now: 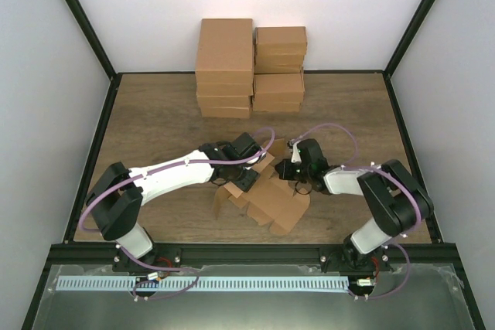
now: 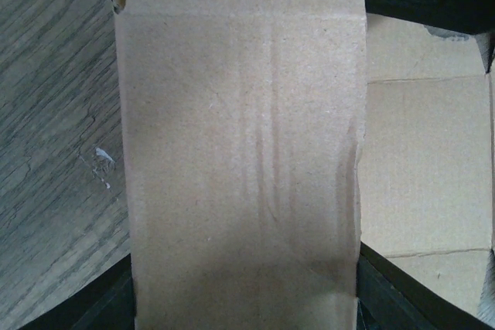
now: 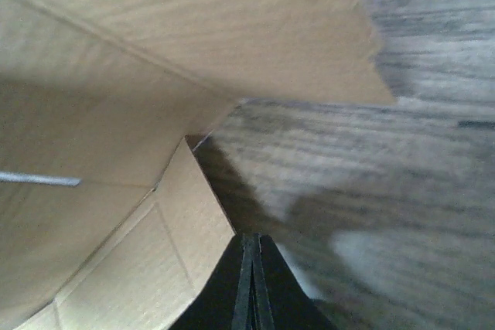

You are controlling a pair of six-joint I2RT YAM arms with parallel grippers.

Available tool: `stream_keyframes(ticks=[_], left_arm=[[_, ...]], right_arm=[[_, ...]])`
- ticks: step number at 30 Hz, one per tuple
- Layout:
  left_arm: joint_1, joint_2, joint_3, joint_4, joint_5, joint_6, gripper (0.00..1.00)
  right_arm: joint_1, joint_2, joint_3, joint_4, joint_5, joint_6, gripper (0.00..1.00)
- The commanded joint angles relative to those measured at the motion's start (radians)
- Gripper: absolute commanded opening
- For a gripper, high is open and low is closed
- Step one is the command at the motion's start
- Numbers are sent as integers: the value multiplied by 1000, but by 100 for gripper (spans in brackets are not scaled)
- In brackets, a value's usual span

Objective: Fold the paper box

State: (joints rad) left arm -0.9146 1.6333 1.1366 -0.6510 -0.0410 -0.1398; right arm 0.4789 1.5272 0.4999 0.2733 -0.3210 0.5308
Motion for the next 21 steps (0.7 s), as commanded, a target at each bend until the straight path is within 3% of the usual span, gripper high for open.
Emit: stream_keyframes(ticks=[1, 11, 21], left_arm=[[-5, -13, -13, 10, 6, -9, 62], [-5, -3, -11, 18, 13, -8, 62], [-6, -3, -10, 16, 12, -7, 62]], right_arm=[[-6, 69, 73, -7, 84, 17, 1], [15, 101, 26, 190, -249, -28, 1], [25, 58, -15, 158, -329, -43, 1]])
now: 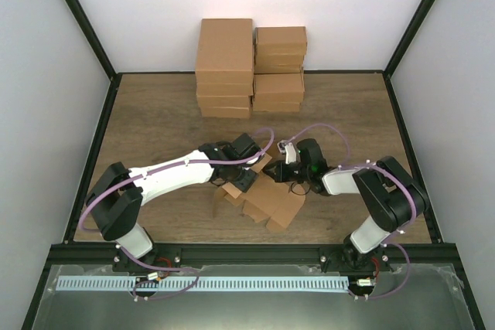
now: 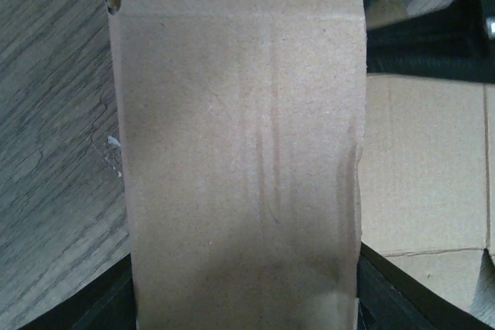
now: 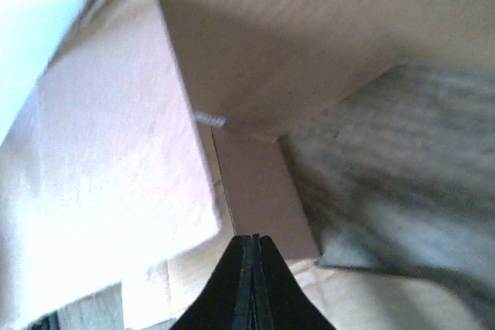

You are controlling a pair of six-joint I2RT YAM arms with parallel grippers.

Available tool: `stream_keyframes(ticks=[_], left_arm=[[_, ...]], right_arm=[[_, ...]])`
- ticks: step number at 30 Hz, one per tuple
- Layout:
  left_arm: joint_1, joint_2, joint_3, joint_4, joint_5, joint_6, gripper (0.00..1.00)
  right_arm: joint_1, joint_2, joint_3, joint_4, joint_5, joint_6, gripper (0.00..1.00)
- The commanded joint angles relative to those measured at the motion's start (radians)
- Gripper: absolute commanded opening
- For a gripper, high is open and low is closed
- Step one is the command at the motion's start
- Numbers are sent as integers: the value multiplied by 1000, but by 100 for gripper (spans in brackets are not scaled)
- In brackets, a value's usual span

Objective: Fold the paper box

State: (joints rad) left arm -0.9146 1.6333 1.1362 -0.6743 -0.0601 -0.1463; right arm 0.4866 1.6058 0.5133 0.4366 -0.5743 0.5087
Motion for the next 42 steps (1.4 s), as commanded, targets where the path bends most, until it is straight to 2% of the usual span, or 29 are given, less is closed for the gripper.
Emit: stream_keyframes(ticks=[1, 14, 28, 36, 42], left_arm=[[-5, -3, -9, 39, 31, -2, 62], [-4, 6, -7, 46, 45, -12, 62], [-6, 2, -10, 42, 36, -14, 61], [-5, 6, -10, 41, 43, -12, 61], [-5, 4, -6, 41, 56, -9, 61]], right_arm=[[19, -24, -39, -6, -79, -20, 1], [33, -13, -65, -29, -85, -10, 1], [29, -151, -23, -151, 115, -11, 1], [22, -334, -23, -226, 302, -18, 4], [23, -314, 67, -302, 322, -77, 8]])
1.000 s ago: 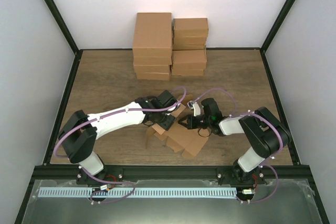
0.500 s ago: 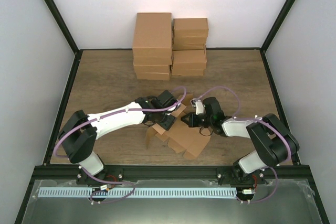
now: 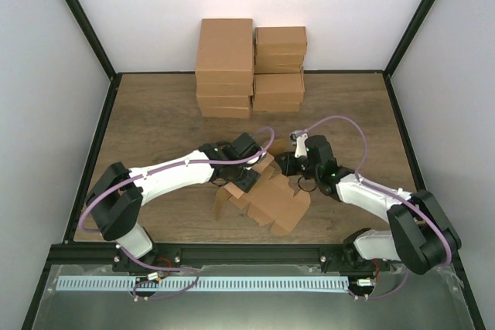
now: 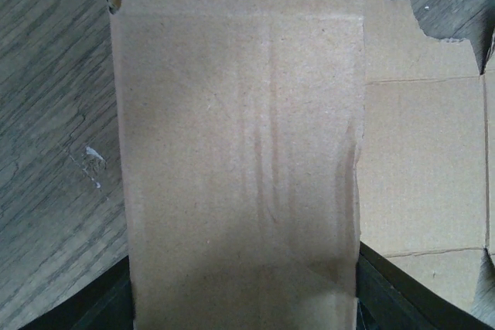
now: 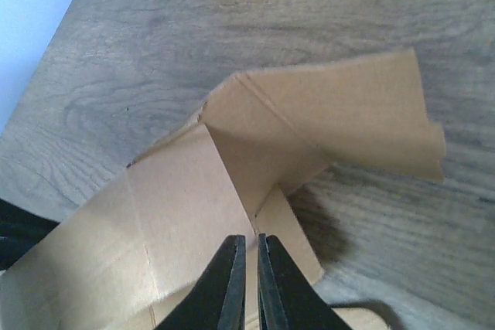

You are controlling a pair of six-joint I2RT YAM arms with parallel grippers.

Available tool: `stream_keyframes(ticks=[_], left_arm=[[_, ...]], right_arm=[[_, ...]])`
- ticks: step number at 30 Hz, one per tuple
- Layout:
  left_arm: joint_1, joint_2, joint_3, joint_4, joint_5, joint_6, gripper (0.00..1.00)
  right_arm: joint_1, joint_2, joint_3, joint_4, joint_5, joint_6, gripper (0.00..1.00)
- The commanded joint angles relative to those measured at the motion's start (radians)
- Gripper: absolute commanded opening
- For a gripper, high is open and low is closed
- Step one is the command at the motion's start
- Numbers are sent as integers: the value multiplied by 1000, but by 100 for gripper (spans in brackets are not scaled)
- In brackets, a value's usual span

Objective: Fold the paper box

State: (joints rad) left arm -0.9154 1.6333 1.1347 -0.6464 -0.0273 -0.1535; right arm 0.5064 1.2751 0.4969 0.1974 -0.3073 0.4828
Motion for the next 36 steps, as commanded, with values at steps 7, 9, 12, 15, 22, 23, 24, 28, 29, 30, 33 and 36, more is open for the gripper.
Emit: stream_keyframes(ticks=[7, 9, 12, 15, 22, 23, 24, 28, 29, 30, 33, 36], left_arm=[[-5, -1, -7, 16, 25, -5, 62], [-4, -1, -7, 14, 23, -4, 61], [-4, 0, -6, 15, 21, -4, 61], [-4, 2, -5, 16, 21, -4, 61], [-5, 10, -1, 13, 20, -2, 62], [-5, 10, 0, 13, 21, -1, 61], [-5, 10, 0, 13, 21, -2, 61], [-4, 11, 3, 13, 24, -1, 61], [-4, 10, 2, 12, 24, -1, 61], [-5, 10, 3, 13, 25, -1, 61], [-6, 11, 5, 11, 27, -1, 62], [-7, 11, 6, 9, 26, -1, 62]], right_arm=[[4, 84, 168, -110, 44, -81, 9], [7, 107, 190, -132, 27, -97, 10], [14, 142, 213, -168, 0, -116, 9], [17, 163, 222, -207, -26, -122, 9], [34, 160, 218, -281, -91, -136, 9], [35, 158, 213, -279, -109, -139, 9], [36, 157, 206, -278, -128, -139, 9], [36, 142, 189, -256, -216, -143, 9], [37, 139, 188, -253, -236, -142, 9], [36, 136, 190, -253, -252, -143, 9], [37, 130, 193, -252, -291, -145, 10], [37, 133, 198, -251, -311, -141, 10]])
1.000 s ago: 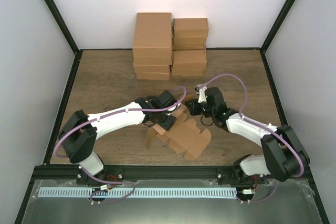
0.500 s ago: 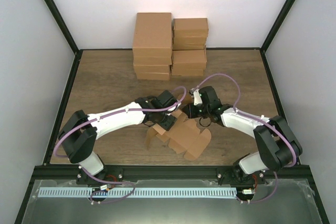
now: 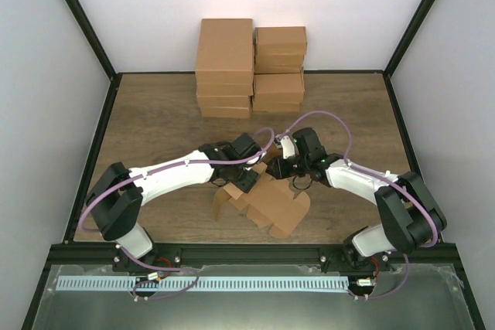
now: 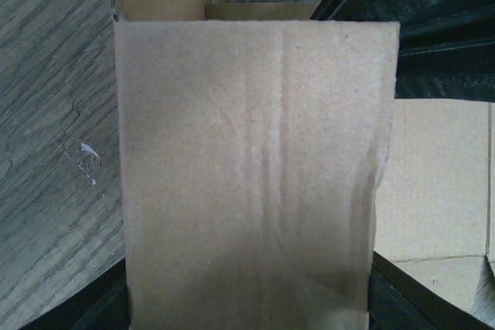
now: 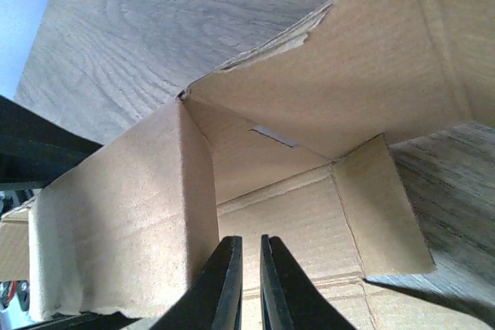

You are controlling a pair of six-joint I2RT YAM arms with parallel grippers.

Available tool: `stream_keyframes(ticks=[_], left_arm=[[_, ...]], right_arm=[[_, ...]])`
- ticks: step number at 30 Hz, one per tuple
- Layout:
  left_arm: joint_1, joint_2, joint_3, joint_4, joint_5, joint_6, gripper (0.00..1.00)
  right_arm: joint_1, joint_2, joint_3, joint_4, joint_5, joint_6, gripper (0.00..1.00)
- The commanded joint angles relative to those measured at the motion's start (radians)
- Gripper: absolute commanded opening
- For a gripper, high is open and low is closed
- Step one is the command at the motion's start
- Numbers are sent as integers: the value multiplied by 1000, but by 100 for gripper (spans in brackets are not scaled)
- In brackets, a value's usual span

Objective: Fold the paper box

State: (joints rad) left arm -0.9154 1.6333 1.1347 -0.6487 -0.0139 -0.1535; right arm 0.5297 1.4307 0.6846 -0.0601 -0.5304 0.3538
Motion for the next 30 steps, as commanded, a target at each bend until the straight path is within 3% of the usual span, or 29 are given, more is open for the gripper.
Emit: stream_keyframes(ticks=[1, 9, 17, 22, 23, 24, 26, 30], left_arm=[[-7, 11, 6, 10, 10, -1, 61], [-8, 9, 7, 7, -3, 0, 61], [-7, 5, 7, 0, -9, 7, 61], [-8, -2, 4, -2, -6, 14, 61], [-8, -3, 4, -2, -4, 15, 61], [-8, -4, 4, -4, -3, 16, 61], [-8, -8, 2, -5, -6, 20, 61], [-8, -10, 4, -22, -7, 24, 61]], right_arm=[[13, -25, 13, 2, -66, -7, 10], [-16, -129, -29, 15, 189, 26, 9], [-50, -338, -156, 171, 384, 46, 11], [-50, -392, -186, 262, 385, -137, 27], [-52, -391, -168, 209, 411, -150, 39], [-63, -391, -138, 167, 383, -182, 58], [-105, -397, -101, 145, 273, -218, 77], [-184, -337, -66, 127, 197, -252, 84]])
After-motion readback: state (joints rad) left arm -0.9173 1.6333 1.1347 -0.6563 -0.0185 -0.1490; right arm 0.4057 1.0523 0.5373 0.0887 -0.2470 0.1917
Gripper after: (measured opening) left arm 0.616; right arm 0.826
